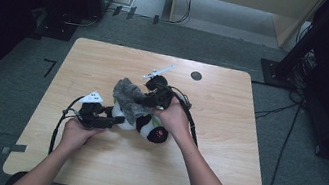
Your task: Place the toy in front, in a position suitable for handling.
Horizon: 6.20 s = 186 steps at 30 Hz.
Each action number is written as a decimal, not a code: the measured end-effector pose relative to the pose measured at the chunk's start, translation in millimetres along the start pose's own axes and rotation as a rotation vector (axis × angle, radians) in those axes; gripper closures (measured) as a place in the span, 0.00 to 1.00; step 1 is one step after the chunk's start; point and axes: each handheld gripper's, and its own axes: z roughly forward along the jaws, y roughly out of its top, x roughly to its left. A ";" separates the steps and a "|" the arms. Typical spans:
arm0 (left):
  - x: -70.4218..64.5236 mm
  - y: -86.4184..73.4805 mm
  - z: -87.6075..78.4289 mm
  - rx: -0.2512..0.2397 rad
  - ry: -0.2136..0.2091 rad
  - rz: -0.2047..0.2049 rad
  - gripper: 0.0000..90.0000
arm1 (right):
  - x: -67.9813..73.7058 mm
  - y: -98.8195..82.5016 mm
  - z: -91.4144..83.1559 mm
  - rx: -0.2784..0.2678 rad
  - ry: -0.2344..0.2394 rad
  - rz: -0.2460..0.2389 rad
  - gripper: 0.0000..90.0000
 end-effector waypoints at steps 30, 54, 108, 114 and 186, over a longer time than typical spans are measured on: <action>-0.1 0.1 1.0 -0.003 0.003 0.003 0.41 | -56.6 -41.3 -80.1 -0.117 -0.157 0.121 0.85; -1.6 3.6 0.7 0.025 0.004 -0.004 0.40 | -55.3 -83.1 -87.2 -0.183 -0.157 0.143 0.84; -9.4 1.5 -0.9 0.028 0.039 0.010 0.39 | -46.8 -72.6 -101.7 -0.270 -0.101 0.123 0.85; -10.0 2.2 -0.5 0.029 0.045 0.022 0.39 | -56.9 -82.5 -81.7 -0.232 -0.112 0.142 0.85; -9.1 1.2 -0.2 0.041 0.032 0.014 0.39 | -28.2 -103.7 -53.3 -0.214 -0.027 0.094 0.82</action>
